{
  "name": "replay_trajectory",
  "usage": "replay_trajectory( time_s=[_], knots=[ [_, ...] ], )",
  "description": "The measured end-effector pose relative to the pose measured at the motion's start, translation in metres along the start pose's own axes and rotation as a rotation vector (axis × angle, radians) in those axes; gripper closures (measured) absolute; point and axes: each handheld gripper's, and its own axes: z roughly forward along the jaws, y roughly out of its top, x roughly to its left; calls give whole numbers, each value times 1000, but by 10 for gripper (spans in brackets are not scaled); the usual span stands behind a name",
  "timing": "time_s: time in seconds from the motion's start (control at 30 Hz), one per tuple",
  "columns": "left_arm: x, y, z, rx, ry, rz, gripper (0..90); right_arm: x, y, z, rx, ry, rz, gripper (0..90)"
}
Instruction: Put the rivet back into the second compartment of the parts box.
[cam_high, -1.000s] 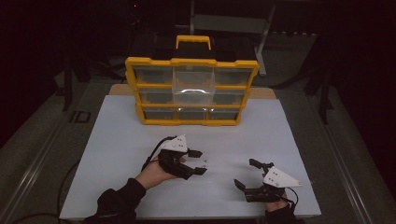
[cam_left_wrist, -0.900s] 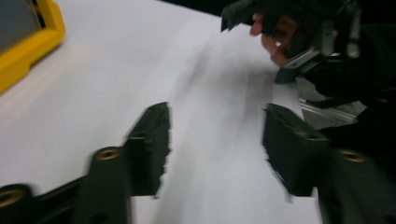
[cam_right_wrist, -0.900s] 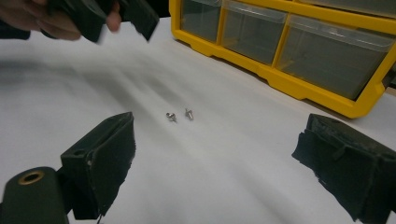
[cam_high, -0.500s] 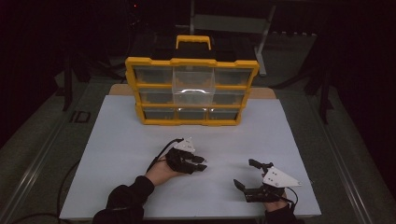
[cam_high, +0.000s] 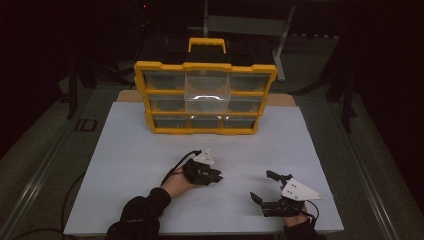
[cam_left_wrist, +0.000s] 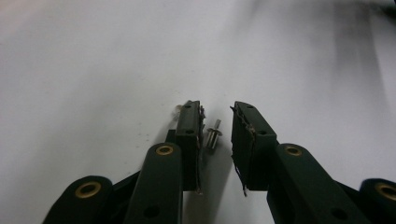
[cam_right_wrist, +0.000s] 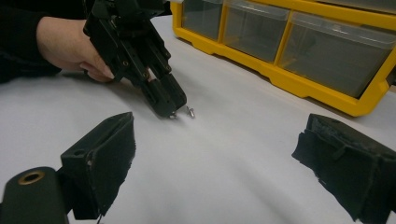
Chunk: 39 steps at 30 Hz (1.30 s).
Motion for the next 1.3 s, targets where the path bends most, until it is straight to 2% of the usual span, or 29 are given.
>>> replay_trajectory(
  time_s=[0.13, 0.33, 0.6, 0.83, 1.17, 1.3],
  knots=[
    [-1, 1, 3, 3, 7, 7, 728, 0, 0, 0, 1, 0, -2, 101],
    [-2, 2, 4, 8, 9, 19, 809, 0, 0, 0, 3, -1, -1, 101],
    [-1, 2, -1, 9, -3, 17, 820, 0, 0, 0, 0, -2, -1, 101],
    [-2, 7, -21, -9, -22, 18, 824, 0, 0, 0, -1, -3, 0, 101],
    [-11, 17, -56, -39, -40, 47, 824, 0, 1, -1, -2, -6, 0, 101],
    [-13, 20, -70, -54, -30, 55, 824, 0, 1, -1, -1, -5, -1, 101]
  ],
)
